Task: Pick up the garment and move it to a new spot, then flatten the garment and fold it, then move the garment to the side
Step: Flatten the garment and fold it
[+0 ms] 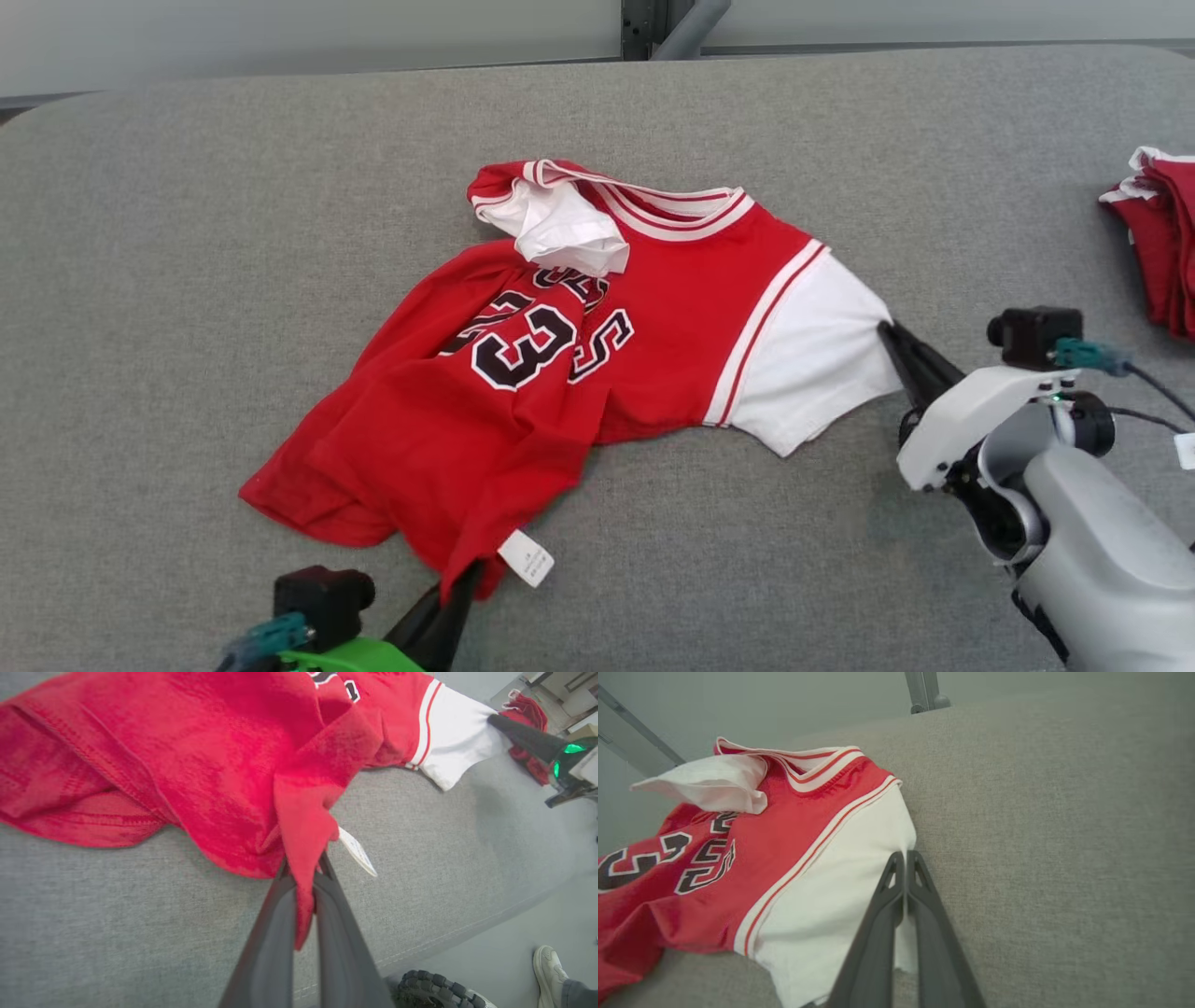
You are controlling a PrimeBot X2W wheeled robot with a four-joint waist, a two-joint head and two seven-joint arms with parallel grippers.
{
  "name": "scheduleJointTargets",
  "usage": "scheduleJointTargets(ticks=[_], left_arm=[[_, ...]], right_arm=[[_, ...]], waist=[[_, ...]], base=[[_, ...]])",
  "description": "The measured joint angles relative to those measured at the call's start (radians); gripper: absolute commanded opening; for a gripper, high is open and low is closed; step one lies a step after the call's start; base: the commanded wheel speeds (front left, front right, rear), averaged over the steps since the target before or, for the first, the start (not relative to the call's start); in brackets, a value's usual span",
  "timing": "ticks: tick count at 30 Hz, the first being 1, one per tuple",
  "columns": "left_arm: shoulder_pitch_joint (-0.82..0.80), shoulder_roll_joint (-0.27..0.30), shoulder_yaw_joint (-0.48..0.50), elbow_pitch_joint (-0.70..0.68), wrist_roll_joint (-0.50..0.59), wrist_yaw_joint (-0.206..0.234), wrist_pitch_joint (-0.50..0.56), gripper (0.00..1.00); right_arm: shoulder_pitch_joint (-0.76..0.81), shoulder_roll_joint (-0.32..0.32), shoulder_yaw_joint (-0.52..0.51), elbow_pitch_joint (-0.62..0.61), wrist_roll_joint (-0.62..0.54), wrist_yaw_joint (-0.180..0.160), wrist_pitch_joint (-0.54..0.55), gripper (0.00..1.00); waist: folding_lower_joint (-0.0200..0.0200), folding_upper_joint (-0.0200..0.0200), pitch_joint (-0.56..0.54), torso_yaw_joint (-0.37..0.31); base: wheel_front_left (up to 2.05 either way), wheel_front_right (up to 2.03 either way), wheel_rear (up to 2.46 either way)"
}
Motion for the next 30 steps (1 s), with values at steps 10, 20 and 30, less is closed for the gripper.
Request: scheduleJointTargets(ticks=[10,20,30], left_arm=[[0.092,0.151,0.203,-0.456,-0.103,0.049,0.094,0.00],[-0.146,0.301,0.338,-0.600,-0.160,0.030,0.214,0.00],[-0.978,0.368,0.235,-0.165,-0.105,0.001,0.311,0.00]], right_arm=[[0.071,-0.103,-0.309,-0.522,0.345,0.000,0.106,0.00],[-0.093,-0.038,-0.497,-0.732,0.356,-0.001,0.290,0.00],[-0.691,0.178,-0.597,-0.447,-0.002,-0.001,0.362,0.00]], waist=[[0.0000,0.0000,-0.070,-0.040],[0.0000,0.0000,-0.012,-0.055],[0.0001,0.0000,0.180,-0.050]], base=[[0.00,0.00,0.00],[0.00,0.00,0.00],[0.00,0.00,0.00]])
